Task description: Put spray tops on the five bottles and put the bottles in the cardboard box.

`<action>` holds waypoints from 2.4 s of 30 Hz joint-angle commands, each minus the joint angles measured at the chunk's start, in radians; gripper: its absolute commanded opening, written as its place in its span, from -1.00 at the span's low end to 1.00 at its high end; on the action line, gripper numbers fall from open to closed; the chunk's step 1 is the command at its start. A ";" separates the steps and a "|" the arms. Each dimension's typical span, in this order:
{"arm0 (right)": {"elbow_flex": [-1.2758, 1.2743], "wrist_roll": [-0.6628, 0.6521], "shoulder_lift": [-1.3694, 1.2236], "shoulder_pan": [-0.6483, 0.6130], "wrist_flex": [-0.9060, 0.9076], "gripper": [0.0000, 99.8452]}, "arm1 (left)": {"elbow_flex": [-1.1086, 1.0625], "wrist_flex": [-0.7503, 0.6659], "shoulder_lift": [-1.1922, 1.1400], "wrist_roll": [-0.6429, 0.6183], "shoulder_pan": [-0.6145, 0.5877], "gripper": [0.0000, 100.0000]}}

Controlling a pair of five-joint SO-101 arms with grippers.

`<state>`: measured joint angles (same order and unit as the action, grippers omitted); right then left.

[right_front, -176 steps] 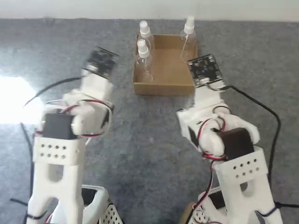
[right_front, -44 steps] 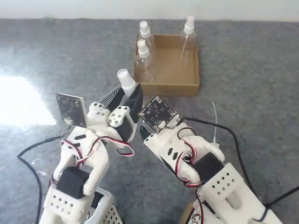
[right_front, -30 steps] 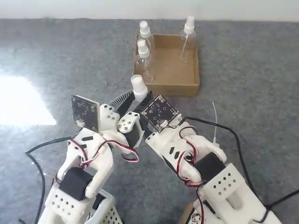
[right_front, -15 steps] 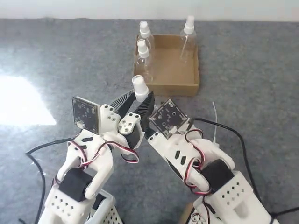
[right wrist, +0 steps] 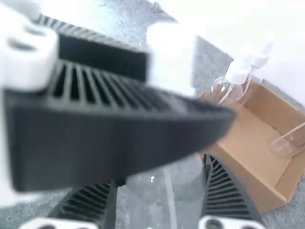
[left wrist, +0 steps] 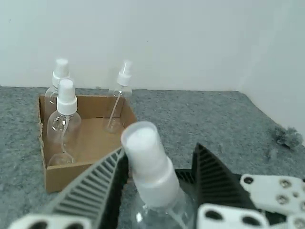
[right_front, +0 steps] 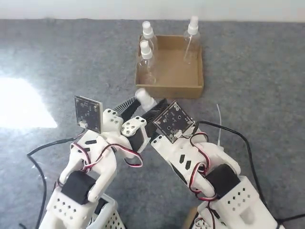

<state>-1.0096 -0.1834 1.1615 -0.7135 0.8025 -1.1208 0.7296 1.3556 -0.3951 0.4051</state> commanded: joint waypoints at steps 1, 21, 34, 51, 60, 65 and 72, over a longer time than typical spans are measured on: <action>0.018 -0.014 0.035 0.015 0.001 -0.71 | 0.019 0.023 0.012 -0.015 -0.002 -0.54; -0.009 -0.014 0.045 0.022 -0.007 -0.71 | 0.196 0.204 0.012 0.061 -0.040 -0.50; -0.008 0.003 0.045 0.022 -0.033 -0.71 | 0.305 0.272 0.012 0.066 -0.316 -0.50; -0.014 0.158 0.035 0.071 -0.291 -0.71 | 0.153 0.098 0.012 0.064 -0.402 -0.50; -0.014 0.218 0.028 0.231 -0.495 -0.71 | 0.122 0.095 0.012 0.064 -0.410 -0.50; 0.002 0.219 -0.096 0.288 -0.642 -0.71 | 0.116 0.095 0.012 0.064 -0.410 -0.50; 0.155 0.226 -0.395 0.331 -0.742 -0.71 | 0.114 0.097 0.012 0.064 -0.411 -0.50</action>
<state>-1.0035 0.0315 0.9237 -0.4189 0.1366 -1.0104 0.8523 1.3556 -0.3399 -0.0015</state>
